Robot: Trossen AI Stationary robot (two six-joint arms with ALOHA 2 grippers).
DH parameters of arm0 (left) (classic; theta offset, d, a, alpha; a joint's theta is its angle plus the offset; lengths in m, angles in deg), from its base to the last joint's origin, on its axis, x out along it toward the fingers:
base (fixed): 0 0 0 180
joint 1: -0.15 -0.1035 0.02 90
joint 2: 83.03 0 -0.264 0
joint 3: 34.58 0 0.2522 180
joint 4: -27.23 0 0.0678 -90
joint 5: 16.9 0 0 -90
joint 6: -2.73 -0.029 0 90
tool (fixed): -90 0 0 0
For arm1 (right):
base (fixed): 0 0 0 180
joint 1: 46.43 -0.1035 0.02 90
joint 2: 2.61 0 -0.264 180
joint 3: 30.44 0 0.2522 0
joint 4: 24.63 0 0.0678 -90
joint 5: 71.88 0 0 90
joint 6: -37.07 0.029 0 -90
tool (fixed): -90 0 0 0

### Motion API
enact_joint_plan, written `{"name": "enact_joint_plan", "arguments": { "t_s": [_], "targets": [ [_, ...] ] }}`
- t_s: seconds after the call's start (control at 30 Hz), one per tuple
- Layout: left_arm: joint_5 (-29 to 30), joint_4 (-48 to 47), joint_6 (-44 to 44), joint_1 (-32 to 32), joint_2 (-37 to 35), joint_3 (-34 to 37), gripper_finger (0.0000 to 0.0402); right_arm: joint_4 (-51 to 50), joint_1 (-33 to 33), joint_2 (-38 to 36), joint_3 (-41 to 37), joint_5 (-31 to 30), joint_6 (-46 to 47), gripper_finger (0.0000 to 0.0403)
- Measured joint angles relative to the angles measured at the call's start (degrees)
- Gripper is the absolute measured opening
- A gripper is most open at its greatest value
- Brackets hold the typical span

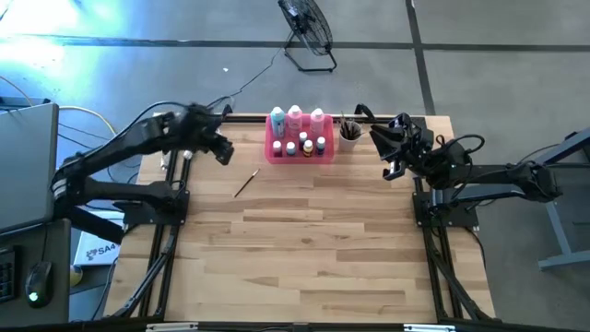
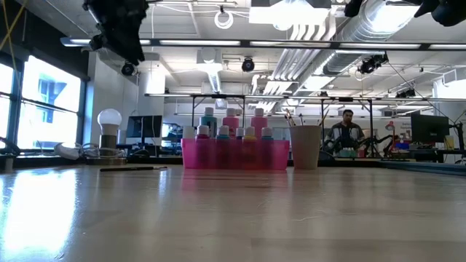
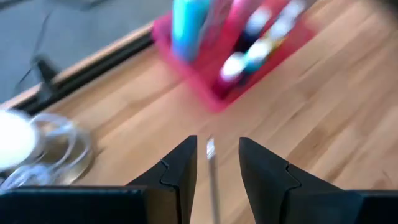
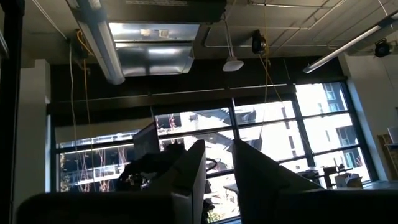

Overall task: Pick & Place Paint Supplies
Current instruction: Put the silver paintbrush into the white cup

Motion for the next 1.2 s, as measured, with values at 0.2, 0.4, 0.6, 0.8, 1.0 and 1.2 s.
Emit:
{"name": "enact_joint_plan", "arguments": {
  "t_s": [0.2, 0.4, 0.6, 0.8, 1.0, 1.2],
  "targets": [
    [1.53, -7.15, -2.38, -0.02, 11.47, -5.61, 0.0115, -1.02, 0.00, 0.00, 0.00, -1.80, -0.02, 0.0073],
    [-0.34, -6.93, -7.89, -0.02, 20.20, -5.90, 0.0115, -1.66, 0.00, 0.00, 0.00, -4.52, -0.03, 0.0073],
    [-2.00, -6.72, -8.93, -0.02, 26.40, -5.90, 0.0115, -2.52, 0.00, 0.00, 0.00, -4.42, -0.02, 0.0073],
    [-5.13, -2.20, -5.82, -0.02, 30.39, -5.88, 0.0115, -3.81, 0.00, 0.00, 0.00, -4.33, -0.02, 0.0073],
    [-6.61, 0.87, -3.53, -0.02, 32.86, -5.88, 0.0115, -3.94, 0.00, 0.00, 0.00, -4.35, 0.28, 0.0073],
    [-6.49, 0.87, -1.49, -0.02, 35.36, -5.86, 0.0115, -3.99, 0.00, 0.00, 0.00, -4.40, 0.42, 0.0073]
  ]
}}
